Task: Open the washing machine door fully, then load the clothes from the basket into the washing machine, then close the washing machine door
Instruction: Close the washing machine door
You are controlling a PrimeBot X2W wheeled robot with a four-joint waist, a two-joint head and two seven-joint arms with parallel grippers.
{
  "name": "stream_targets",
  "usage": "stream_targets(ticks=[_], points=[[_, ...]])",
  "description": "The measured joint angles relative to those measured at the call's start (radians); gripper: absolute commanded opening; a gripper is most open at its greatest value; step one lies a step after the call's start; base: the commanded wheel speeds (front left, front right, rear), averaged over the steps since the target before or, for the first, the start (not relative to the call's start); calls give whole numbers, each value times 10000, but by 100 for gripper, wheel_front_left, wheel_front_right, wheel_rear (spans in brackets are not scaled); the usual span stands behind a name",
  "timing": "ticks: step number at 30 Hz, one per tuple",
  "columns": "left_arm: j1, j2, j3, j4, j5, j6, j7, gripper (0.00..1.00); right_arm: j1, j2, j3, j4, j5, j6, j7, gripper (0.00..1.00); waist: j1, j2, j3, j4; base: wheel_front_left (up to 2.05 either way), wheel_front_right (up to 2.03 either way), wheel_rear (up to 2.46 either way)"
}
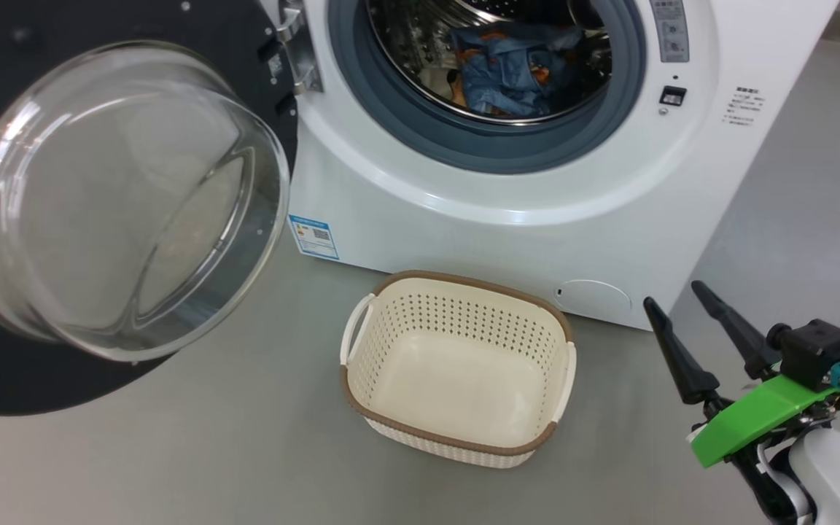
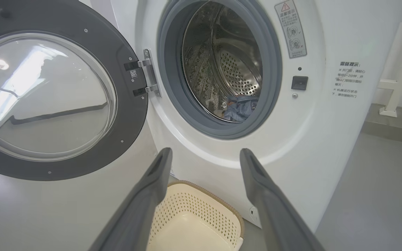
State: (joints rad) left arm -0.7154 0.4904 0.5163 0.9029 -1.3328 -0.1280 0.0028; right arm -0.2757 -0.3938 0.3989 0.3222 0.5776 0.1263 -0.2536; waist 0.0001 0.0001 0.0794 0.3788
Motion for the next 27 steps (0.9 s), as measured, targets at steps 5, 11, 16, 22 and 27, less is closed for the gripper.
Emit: stream_targets(ticks=[5, 11, 16, 22, 27], points=[[-387, 276, 286, 1030, -393, 0, 445, 0, -82, -286, -31, 13, 0, 0, -2, 100, 0, -1, 205, -223, 0, 0, 0], [-738, 518, 454, 1864, -746, 0, 1043, 0, -221, -483, -21, -33, 12, 0, -2, 100, 0, 0, 487, -535, 0, 0, 0], [-801, 763, 487, 2173, -819, 0, 1607, 0, -412, -589, -4, -84, 12, 0, -2, 100, 0, 0, 723, -729, 0, 0, 0], [-799, 915, 437, 2217, -1026, 0, 2364, 0, -415, -627, -56, -82, 12, 0, -2, 100, 0, 0, 827, -835, 0, 0, 0], [-798, 1064, 267, 2435, -1116, -2, 3501, 0, -414, -621, -79, -81, 12, 0, -2, 100, -1, -1, 721, -797, 0, 0, 0]])
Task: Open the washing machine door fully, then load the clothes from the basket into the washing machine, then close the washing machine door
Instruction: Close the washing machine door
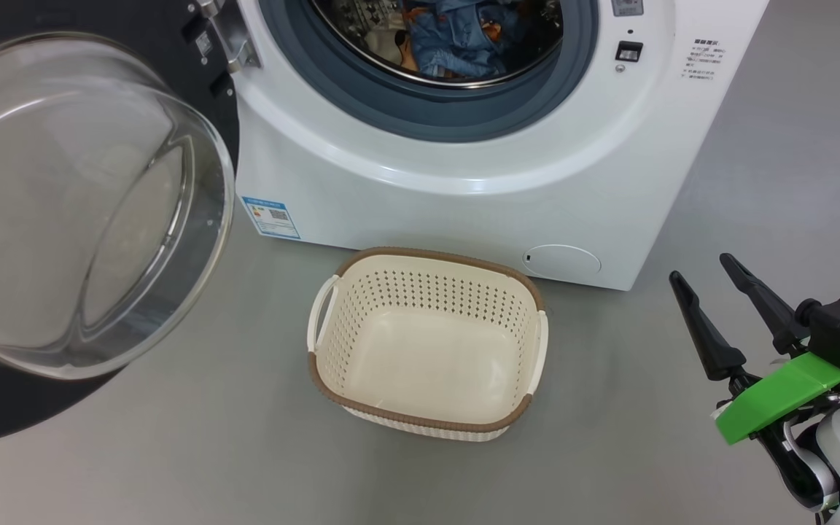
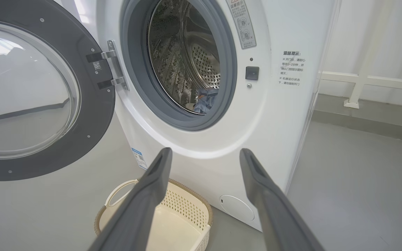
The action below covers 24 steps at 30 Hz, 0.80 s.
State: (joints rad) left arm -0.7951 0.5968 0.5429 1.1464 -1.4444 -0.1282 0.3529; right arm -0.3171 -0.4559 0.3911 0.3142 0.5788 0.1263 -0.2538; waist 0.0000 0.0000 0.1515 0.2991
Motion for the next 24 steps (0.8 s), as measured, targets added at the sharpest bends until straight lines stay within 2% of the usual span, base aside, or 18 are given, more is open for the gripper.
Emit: stream_targets(ticks=[9, 16, 24], points=[[131, 119, -871, -286, 119, 0, 2468, 0, 24, 263, -92, 6, 0, 0, 0, 100, 0, 0, -268, 174, 0, 0, 0], [629, -171, -1417, -1214, 119, 2, 4088, 0, 235, 600, -226, 10, 0, 0, 0, 100, 0, 0, -504, 273, 0, 0, 0], [1160, -694, -1553, -2255, -247, 107, 5810, 0, 447, 897, -407, 25, 0, 0, 0, 100, 0, 0, -845, 325, 0, 0, 0]])
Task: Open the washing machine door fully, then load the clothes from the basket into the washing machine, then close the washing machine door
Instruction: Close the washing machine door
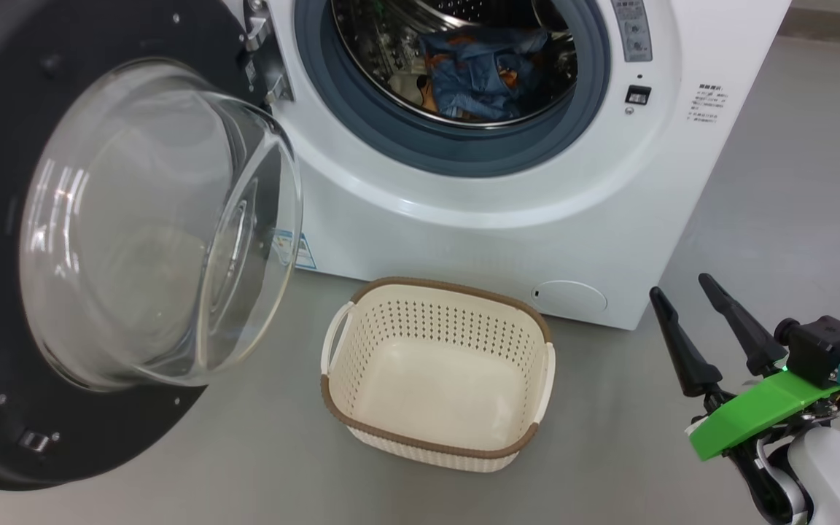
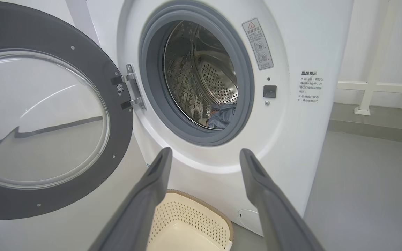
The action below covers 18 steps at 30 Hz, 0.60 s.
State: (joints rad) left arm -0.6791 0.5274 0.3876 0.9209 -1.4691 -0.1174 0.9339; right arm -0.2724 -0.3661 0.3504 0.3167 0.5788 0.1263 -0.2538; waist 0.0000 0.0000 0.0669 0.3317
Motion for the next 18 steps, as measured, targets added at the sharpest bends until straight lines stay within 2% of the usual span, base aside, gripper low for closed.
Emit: stream_targets(ticks=[7, 18], points=[[728, -123, -186, -1517, -251, 543, 980, 0, 418, 311, -105, 10, 0, 0, 0, 100, 0, 0, -443, -39, 0, 0, 0], [1985, -761, -685, -4715, -462, 1998, 2209, 0, 625, 631, -316, -27, -15, 0, 0, 100, 0, 0, -706, -415, 0, 0, 0]])
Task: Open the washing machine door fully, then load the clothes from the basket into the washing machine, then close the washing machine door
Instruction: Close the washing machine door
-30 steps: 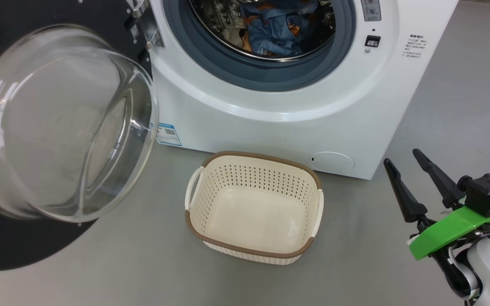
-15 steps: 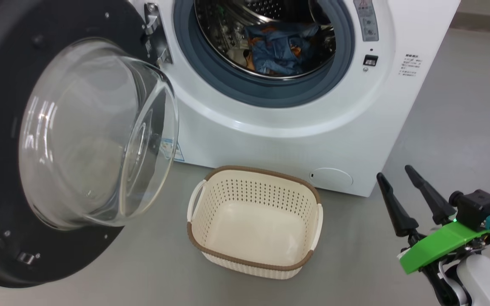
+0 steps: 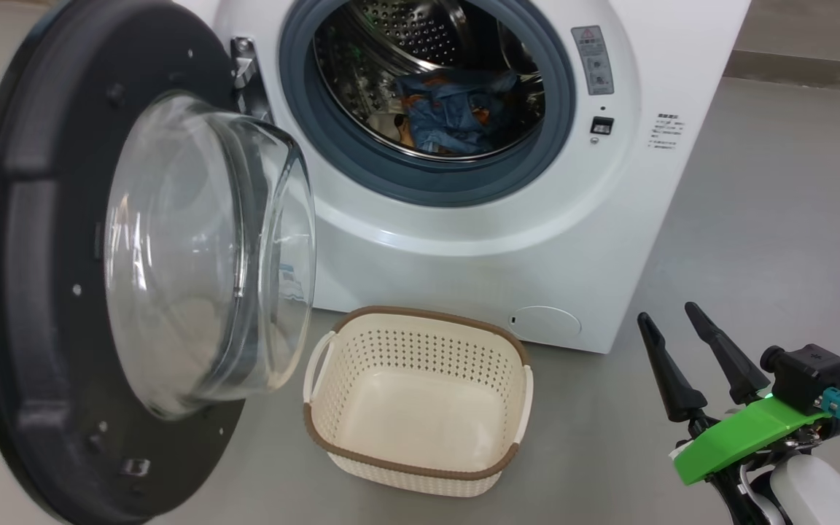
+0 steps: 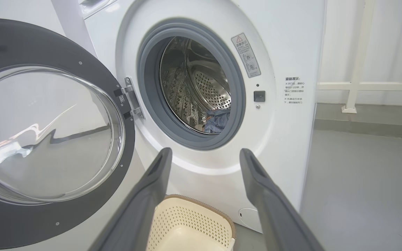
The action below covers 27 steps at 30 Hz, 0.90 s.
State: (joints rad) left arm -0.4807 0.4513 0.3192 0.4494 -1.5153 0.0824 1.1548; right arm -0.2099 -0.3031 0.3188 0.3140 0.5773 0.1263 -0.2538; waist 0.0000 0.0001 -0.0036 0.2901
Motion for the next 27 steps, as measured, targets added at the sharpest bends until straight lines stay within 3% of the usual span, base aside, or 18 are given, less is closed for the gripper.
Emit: stream_targets(ticks=[10, 27], points=[[561, -732, -240, -2205, -253, 932, 337, 0, 43, 157, -17, -17, -19, 0, 0, 100, 0, 0, -11, -584, 0, 0, 0], [586, -1273, -437, -3066, -414, 1012, 98, 0, 42, 270, -130, -33, -65, 0, 0, 100, 0, 0, 117, -2099, 0, 0, 0]])
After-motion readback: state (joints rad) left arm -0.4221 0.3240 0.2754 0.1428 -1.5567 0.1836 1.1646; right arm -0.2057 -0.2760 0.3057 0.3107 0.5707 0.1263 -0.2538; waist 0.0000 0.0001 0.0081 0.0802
